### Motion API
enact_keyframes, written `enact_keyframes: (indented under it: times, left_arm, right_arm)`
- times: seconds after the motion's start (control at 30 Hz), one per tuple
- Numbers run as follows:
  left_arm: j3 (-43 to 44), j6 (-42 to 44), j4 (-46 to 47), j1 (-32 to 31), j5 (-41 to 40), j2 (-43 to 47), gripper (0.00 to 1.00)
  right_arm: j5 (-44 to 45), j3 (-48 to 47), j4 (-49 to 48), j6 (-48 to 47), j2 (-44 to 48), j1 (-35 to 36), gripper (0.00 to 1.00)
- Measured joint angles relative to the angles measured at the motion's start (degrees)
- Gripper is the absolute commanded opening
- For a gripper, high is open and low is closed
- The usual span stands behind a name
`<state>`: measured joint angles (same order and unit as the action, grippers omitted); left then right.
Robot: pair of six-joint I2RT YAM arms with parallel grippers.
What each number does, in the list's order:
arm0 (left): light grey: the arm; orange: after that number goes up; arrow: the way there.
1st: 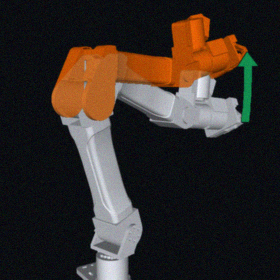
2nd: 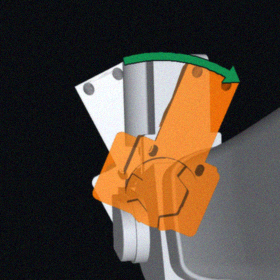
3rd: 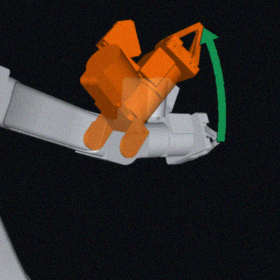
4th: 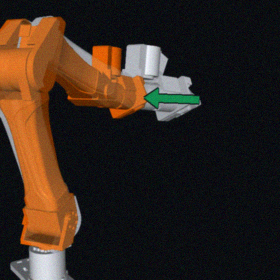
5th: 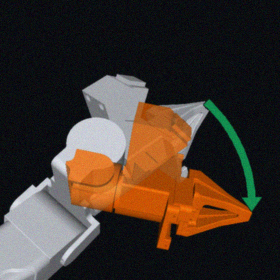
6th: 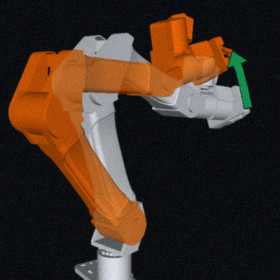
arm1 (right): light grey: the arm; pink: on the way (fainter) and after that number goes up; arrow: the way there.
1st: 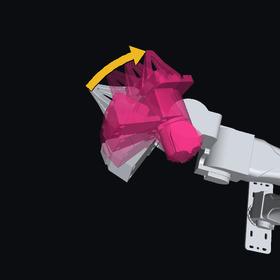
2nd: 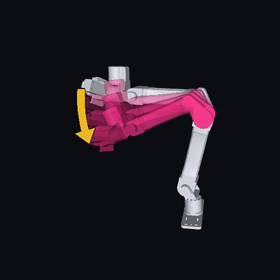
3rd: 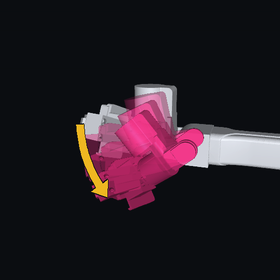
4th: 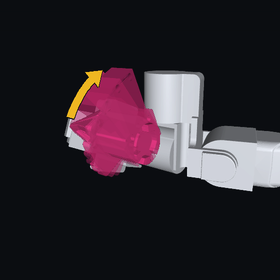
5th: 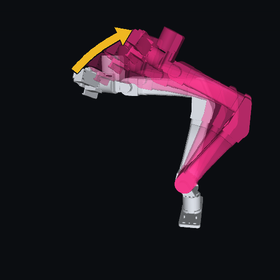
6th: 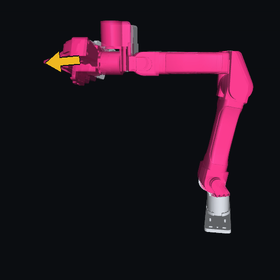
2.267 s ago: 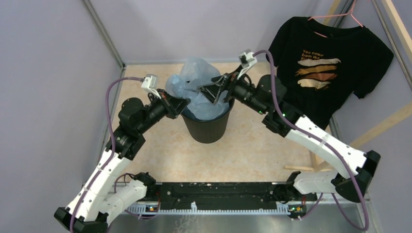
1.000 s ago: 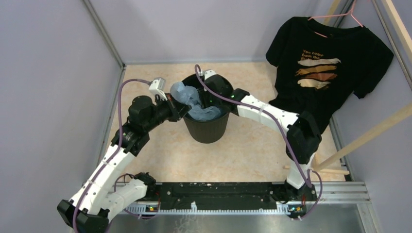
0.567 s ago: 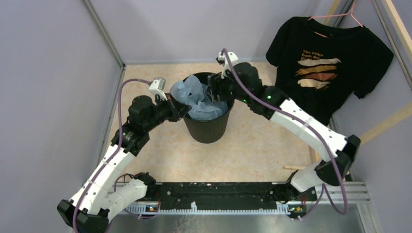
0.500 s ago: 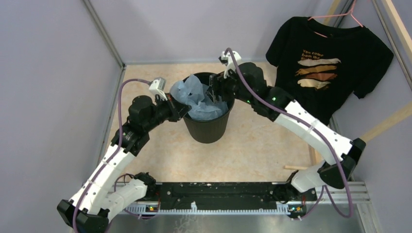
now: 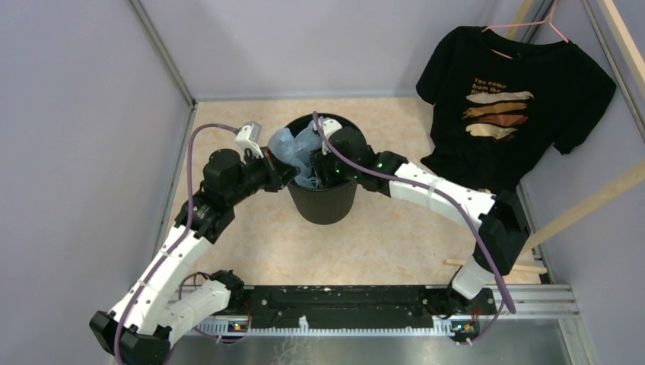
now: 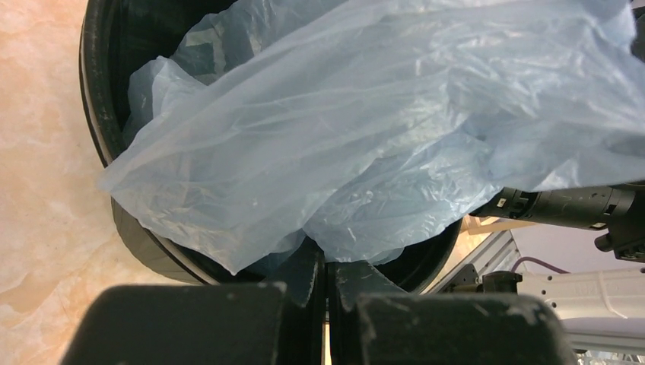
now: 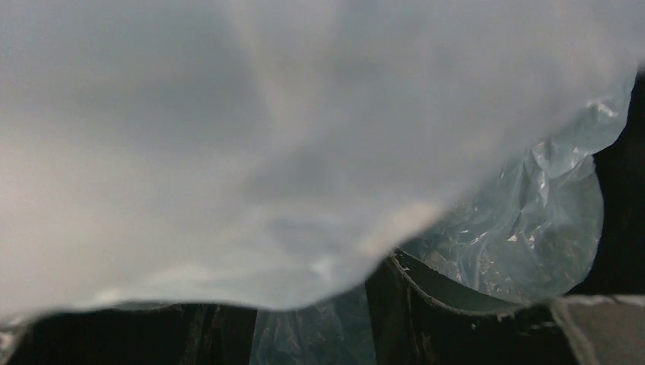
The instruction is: Put the trash bags into the trash bin
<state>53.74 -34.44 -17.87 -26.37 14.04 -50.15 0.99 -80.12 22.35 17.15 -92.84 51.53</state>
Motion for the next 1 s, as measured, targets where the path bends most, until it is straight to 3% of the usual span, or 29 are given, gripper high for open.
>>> enact_keyframes:
  times: [0.2, 0.3, 0.4, 0.57, 0.77, 1.0]
  left_arm:
    - [0.0, -0.4, -0.2, 0.0, 0.2, 0.1, 0.00]
    - [0.0, -0.4, -0.2, 0.0, 0.3, 0.1, 0.00]
    - [0.0, -0.5, 0.2, 0.0, 0.5, 0.2, 0.00]
    - [-0.3, -1.1, 1.0, 0.0, 0.7, 0.5, 0.00]
    - [-1.9, -2.8, 2.4, 0.0, 1.3, 1.9, 0.00]
    - [-2.6, -3.5, 3.3, 0.0, 1.3, 2.0, 0.00]
  right_arm:
    - [1.7, -0.3, -0.2, 0.0, 0.5, 0.0, 0.55]
    - [2.6, -0.3, 0.8, 0.0, 2.9, 0.0, 0.66]
    - [2.8, -0.2, 1.3, 0.2, 7.9, 0.0, 0.76]
    - [-0.7, 1.9, -1.1, 2.9, 17.5, 0.0, 0.78]
    - [-6.4, 13.4, -20.2, 17.2, 23.4, 0.0, 0.71]
    - [-4.5, 20.6, -44.9, 40.3, 20.0, 0.3, 0.66]
